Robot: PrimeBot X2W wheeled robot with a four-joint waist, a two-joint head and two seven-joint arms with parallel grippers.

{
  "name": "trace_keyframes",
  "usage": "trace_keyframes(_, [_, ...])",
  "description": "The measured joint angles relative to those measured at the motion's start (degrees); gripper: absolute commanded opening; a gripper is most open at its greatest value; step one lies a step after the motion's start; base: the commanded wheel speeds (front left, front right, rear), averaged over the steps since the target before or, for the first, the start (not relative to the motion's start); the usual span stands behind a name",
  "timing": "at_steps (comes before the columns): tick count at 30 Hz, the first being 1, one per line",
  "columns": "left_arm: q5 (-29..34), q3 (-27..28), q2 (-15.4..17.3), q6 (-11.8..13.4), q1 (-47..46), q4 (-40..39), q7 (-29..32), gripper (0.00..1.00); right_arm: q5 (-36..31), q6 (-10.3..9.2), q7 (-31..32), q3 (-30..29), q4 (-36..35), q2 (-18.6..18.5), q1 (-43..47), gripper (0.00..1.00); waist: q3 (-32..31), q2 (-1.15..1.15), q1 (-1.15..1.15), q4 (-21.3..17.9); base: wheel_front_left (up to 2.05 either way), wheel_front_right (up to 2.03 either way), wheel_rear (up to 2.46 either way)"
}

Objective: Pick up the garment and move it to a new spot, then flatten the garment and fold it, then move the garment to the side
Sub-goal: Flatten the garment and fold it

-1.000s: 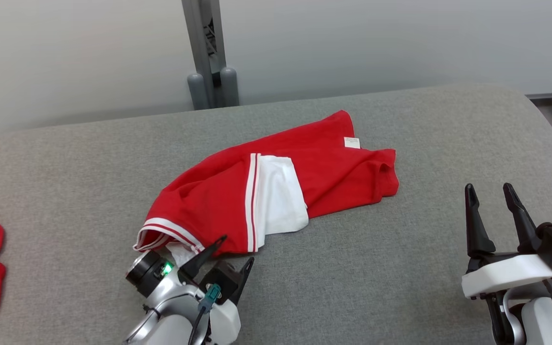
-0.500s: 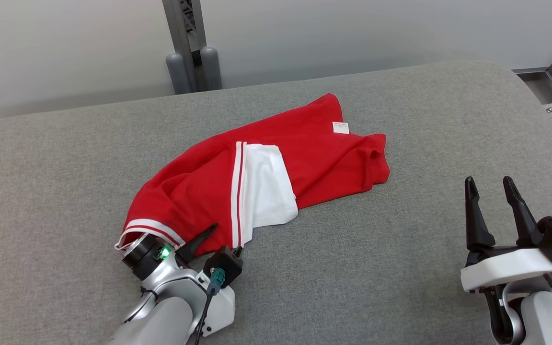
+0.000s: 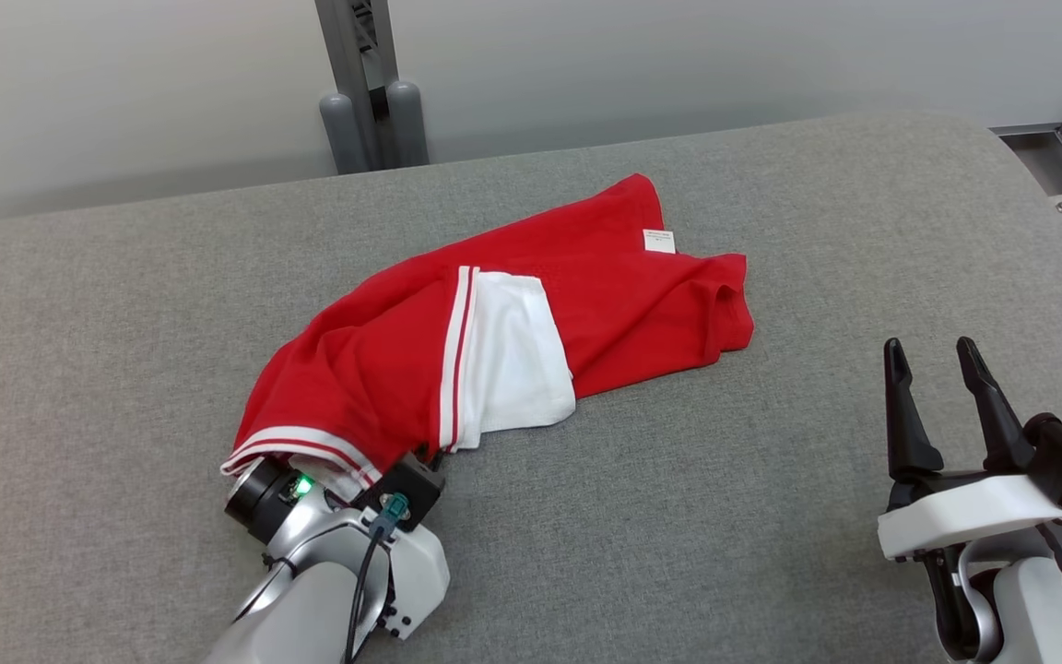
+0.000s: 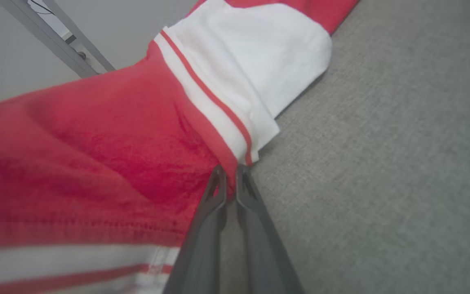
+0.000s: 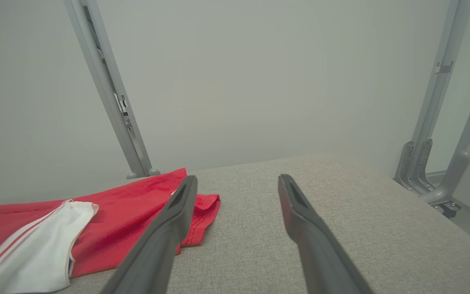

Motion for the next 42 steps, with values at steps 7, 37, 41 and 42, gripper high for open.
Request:
trace_keyframes(7, [-7.7, 1.9, 0.0, 0.5, 2.0, -8.5, 0.0, 0.00, 0.2, 0.00, 0.0, 0.4, 0.7, 0.0, 0.1, 1.00, -1.5, 0.00, 0.00, 0.5, 0.00, 0.00, 0.00])
trace_keyframes(37, [-16.2, 25.2, 2.1, -5.6, -4.5, -32.6, 0.0, 0.00, 2.2, 0.00, 0.0, 2.7, 1.5, 0.0, -0.8, 1.00, -4.5, 0.00, 0.00, -1.7, 0.00, 0.00, 0.00])
trace_keyframes(41, [-16.4, 26.5, 3.1, -5.3, -7.2, -27.7, 0.1, 0.00, 2.8, 0.00, 0.0, 3.6, 1.1, 0.0, -1.6, 1.00, -3.7, 0.00, 0.00, -2.4, 0.00, 0.00, 0.00])
trace_keyframes(42, [-16.7, 27.1, 3.6, -5.1, -8.5, -25.7, 0.3, 0.00, 3.0, 0.00, 0.0, 3.8, 0.9, 0.0, -1.8, 1.00, -3.3, 0.00, 0.00, -2.6, 0.00, 0.00, 0.00])
